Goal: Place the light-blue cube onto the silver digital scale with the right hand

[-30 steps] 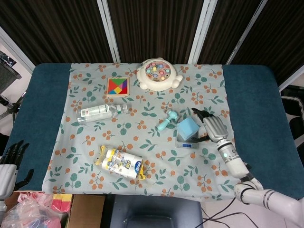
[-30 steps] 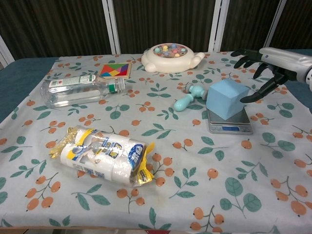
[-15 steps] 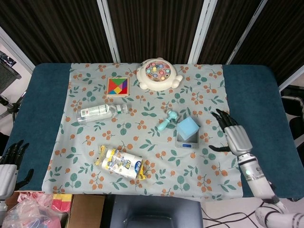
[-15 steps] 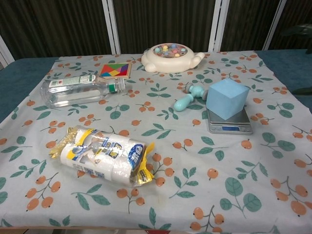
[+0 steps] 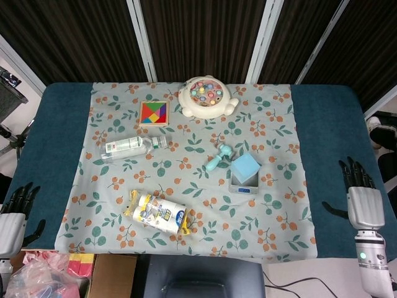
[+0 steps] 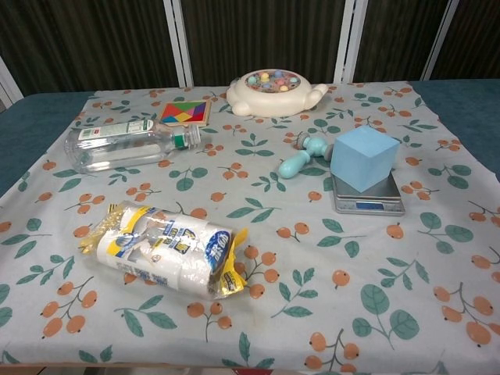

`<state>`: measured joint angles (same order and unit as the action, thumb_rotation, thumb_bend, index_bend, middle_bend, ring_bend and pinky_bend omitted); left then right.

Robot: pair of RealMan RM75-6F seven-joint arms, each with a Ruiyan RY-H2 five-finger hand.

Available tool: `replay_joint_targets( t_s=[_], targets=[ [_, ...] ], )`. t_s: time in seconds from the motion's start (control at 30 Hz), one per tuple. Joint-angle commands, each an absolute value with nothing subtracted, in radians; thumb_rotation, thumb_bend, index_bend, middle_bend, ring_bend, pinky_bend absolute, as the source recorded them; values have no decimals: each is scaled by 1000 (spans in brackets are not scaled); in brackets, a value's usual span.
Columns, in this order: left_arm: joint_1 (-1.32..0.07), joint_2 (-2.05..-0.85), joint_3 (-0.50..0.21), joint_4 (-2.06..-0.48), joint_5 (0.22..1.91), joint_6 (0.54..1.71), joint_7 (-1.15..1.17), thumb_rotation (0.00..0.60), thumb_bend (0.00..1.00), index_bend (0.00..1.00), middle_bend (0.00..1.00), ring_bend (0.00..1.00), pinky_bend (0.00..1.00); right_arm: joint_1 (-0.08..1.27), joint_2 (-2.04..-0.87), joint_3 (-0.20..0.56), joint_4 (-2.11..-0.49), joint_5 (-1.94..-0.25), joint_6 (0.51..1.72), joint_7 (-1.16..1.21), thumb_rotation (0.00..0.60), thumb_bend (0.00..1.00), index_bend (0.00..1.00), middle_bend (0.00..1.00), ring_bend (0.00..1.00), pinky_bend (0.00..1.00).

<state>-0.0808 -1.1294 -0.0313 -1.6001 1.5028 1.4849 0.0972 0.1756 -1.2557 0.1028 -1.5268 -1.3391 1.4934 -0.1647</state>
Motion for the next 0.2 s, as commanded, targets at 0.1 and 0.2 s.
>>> replay_joint_targets(
  t_s=[0.1,0.2],
  targets=[
    [-83,-1128,-34,-1605,1493,1478,98,600,373,76,0,37,294,166,-1256,98,-1524,-1363,1496,-162,600,203,0,99,59,297],
    [-83,-1126,-33,-1605,1494,1478,94,600,372,76,0,36,293,162,-1257,100,-1526,-1368,1497,-164,600,203,0,99,59,297]
  ],
)
